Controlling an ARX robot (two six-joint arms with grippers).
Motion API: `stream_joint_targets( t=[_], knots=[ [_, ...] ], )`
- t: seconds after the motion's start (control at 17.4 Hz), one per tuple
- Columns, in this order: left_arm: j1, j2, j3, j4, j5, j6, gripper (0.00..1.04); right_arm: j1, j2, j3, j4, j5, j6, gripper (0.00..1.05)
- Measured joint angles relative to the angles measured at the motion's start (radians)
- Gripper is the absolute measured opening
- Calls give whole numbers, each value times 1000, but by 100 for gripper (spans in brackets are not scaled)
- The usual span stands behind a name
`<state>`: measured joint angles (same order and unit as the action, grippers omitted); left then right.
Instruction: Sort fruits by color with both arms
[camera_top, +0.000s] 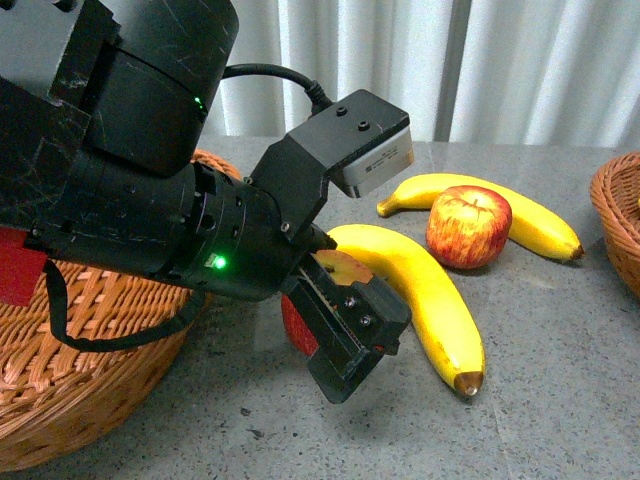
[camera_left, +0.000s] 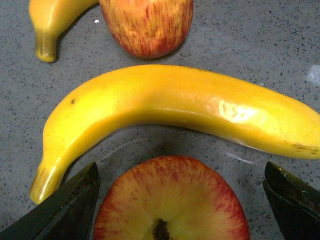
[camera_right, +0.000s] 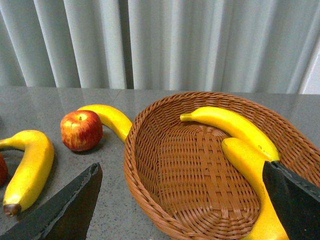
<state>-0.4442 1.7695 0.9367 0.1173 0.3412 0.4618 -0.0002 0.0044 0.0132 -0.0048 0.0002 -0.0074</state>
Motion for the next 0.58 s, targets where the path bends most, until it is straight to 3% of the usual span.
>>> stream_joint_targets(
  t=[0.12,0.17,0.29,0.58],
  knots=[
    [-9,4,0,6,3,2,95,0,0,0,0,0,0,98],
    [-12,4,0,7,3,2,82,0,0,0,0,0,0,98],
    [-14,4,2,2,2,3,67,0,0,0,0,0,0,98],
    [-26,-20,16,-13,-44,10,63,0,0,0,0,0,0,98]
  ],
)
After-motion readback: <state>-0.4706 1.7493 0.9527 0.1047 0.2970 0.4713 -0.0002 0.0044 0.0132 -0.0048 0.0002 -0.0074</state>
